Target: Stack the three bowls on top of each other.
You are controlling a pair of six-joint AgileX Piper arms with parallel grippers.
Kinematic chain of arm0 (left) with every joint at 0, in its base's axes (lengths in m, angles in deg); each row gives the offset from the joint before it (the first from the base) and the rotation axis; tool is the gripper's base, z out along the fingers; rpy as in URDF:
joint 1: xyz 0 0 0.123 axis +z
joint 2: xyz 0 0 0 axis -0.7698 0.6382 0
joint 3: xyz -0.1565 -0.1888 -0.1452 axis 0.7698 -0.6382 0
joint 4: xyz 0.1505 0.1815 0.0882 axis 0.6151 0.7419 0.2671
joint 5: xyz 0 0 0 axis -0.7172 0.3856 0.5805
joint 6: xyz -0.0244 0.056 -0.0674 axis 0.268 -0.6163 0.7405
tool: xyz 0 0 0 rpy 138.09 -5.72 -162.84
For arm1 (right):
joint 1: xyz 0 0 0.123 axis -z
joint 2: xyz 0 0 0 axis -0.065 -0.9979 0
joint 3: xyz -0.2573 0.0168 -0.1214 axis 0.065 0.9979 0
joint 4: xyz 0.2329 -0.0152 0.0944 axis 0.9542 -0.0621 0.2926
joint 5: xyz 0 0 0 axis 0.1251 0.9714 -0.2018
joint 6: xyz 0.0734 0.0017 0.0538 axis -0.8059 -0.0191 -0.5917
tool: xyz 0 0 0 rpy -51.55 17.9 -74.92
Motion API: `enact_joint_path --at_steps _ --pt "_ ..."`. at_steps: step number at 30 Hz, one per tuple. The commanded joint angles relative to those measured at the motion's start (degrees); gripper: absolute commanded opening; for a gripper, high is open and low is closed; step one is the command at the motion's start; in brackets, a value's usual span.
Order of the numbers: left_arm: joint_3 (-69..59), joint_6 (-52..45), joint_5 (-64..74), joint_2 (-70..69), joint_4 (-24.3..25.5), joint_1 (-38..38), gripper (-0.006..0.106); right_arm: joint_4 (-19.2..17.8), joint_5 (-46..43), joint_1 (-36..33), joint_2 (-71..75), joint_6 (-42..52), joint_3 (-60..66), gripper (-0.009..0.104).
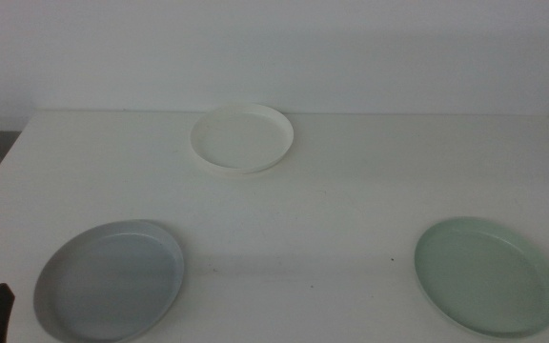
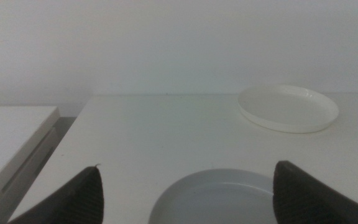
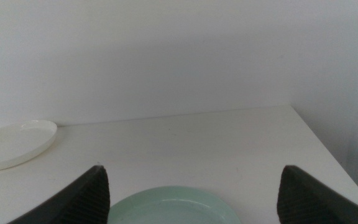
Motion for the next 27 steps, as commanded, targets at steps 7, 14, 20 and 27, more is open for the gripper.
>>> enact_joint_path --at_steps 7,14,20,27 --pt "3.8 0.3 2.2 0.5 -0.4 5.9 0.094 -0.3 -0.6 0.3 0.3 0.3 0.2 0.093" --pt "25.0 0.3 26.5 15.8 -3.9 9.9 0.094 -0.3 -0.6 0.3 0.3 0.3 0.2 0.093" --pt "46.1 0.3 52.2 32.5 -4.8 10.1 0.094 -0.3 -0.6 0.3 0.3 0.3 0.2 0.093" --pt "58.4 0.3 58.7 47.1 -8.1 10.1 0.094 -0.3 -0.6 0.3 0.3 0.3 0.2 0.093"
